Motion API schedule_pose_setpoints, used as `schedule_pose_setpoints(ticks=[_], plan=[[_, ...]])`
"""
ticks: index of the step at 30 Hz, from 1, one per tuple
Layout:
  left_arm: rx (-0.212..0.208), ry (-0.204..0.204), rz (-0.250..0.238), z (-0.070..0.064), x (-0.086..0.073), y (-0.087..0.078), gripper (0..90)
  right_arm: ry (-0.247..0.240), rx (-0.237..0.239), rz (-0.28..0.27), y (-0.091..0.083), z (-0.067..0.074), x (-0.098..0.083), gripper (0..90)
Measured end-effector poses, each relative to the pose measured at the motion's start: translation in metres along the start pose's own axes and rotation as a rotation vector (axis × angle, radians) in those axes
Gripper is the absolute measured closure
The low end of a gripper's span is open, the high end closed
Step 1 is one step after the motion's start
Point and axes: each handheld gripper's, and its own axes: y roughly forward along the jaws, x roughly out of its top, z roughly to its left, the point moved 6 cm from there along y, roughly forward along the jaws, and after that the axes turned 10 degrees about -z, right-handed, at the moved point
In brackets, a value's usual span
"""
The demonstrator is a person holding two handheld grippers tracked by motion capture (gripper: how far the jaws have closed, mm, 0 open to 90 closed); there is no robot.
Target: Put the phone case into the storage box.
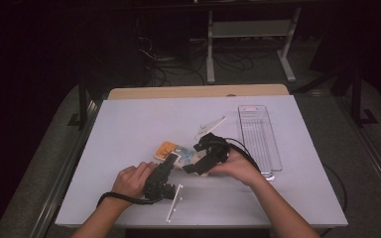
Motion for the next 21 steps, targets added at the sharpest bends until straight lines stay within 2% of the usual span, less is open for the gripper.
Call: schedule_pose_setpoints(ticks=[7,9,12,15,21], plan=[[-0.002,-0.009,0.013,0.0,-0.005,0.0,79.3,-0.001,-0.018,-0.045,-0.013,-0.006,0.005,2.7],[-0.004,-0.01,0.022,0.0,-0.008,0.0,79.3,0.013,-0.007,-0.065,-0.019,-0.005,0.007,2.7],[-0.013,-0.014,0.036,0.0,-0.013,0.0,79.3,-0.007,-0.014,-0.085,-0.028,-0.007,0.008,2.6],[-0.022,-0.024,0.054,0.0,-0.018,-0.001,79.3,-0.026,-0.038,-0.095,-0.037,-0.013,0.007,2.5],[-0.03,-0.028,0.081,0.002,-0.027,-0.003,79.3,-0.01,-0.06,-0.115,-0.052,-0.018,0.002,2.5]])
